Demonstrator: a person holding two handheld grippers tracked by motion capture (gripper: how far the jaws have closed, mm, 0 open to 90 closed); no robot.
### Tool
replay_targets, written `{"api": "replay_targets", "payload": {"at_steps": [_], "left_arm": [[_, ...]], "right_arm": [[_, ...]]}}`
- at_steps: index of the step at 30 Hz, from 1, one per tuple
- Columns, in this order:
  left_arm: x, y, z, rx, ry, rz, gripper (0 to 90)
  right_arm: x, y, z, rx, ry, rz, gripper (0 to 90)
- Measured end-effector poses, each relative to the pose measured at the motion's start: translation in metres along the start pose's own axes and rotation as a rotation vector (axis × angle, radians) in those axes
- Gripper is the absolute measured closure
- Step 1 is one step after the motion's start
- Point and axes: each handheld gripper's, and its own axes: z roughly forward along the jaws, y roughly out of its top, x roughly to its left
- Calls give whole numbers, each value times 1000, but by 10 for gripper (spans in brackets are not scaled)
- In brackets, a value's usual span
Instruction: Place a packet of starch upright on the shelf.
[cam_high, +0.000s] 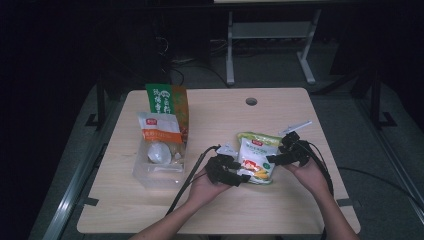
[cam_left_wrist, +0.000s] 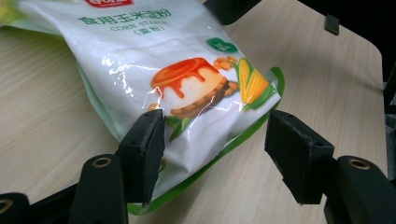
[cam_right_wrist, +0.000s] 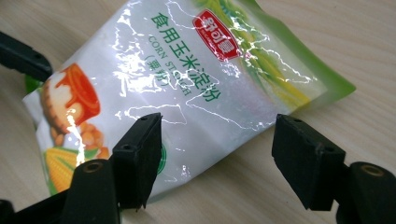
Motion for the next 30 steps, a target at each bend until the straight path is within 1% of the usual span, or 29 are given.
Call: {"api": "replay_targets", "payload": {"at_steps": [2, 3, 6, 7, 8, 9, 10, 11, 13, 14, 17, 18, 19, 21, 22, 24, 25, 26, 27, 28, 29, 30], "left_arm": [[0, 0, 0, 3, 0, 0, 384], [0, 0, 1, -5, 1, -8, 387], [0, 0, 1, -7, 2, -12, 391], [0, 0, 1, -3, 1, -6, 392], [0, 1, 1, 2, -2, 0, 392], [0, 1, 1, -1, -1, -4, 392], [0, 1, 1, 1, 2, 2, 391], [-1, 1, 2, 0, 7, -1, 388], [-2, 1, 2, -4, 8, -1, 383], [-1, 1, 2, 3, 8, 6, 383], [-1, 2, 2, -6, 6, -3, 388], [0, 2, 3, -5, 5, -3, 389], [-1, 2, 3, -6, 6, -5, 389], [-1, 2, 3, -7, 6, -7, 391], [-1, 2, 4, -7, 3, -7, 393], [-1, 2, 4, -8, 2, -9, 394], [-1, 2, 4, -6, 1, -7, 395], [-1, 2, 4, -6, -1, -8, 399], [-1, 2, 4, -6, -1, -7, 399], [-1, 2, 4, -6, -1, -7, 399], [-1, 2, 4, -7, -1, -8, 397], [-1, 2, 4, -7, -2, -9, 395]], "right_arm": [[-2, 1, 5, 17, 5, 17, 309], [-3, 1, 7, 20, 5, 17, 305], [-5, 3, 13, 36, 6, 35, 281], [-6, 4, 15, 38, 4, 46, 263], [-8, 4, 16, 34, 8, 61, 263], [-10, 5, 17, 29, 12, 70, 261], [-11, 5, 18, 31, 15, 86, 259], [-14, 6, 20, 37, 25, 95, 247], [-17, 7, 21, 45, 28, 126, 241], [-19, 7, 21, 43, 24, 127, 242], [-18, 9, 23, 54, 32, 130, 251], [-18, 11, 24, 53, 34, 124, 257], [-17, 12, 26, 53, 41, 122, 272], [-17, 13, 28, 57, 63, 118, 330], [-16, 14, 29, 56, 76, 120, 366], [-14, 15, 30, 54, 94, 107, 438], [-13, 15, 30, 56, 106, 99, 513], [-13, 15, 31, 52, 128, 100, 572], [-12, 15, 31, 45, 141, 90, 616], [-11, 16, 31, 49, 147, 92, 666], [-10, 16, 32, 47, 139, 69, 709], [-8, 17, 31, 50, 136, 60, 761]]}}
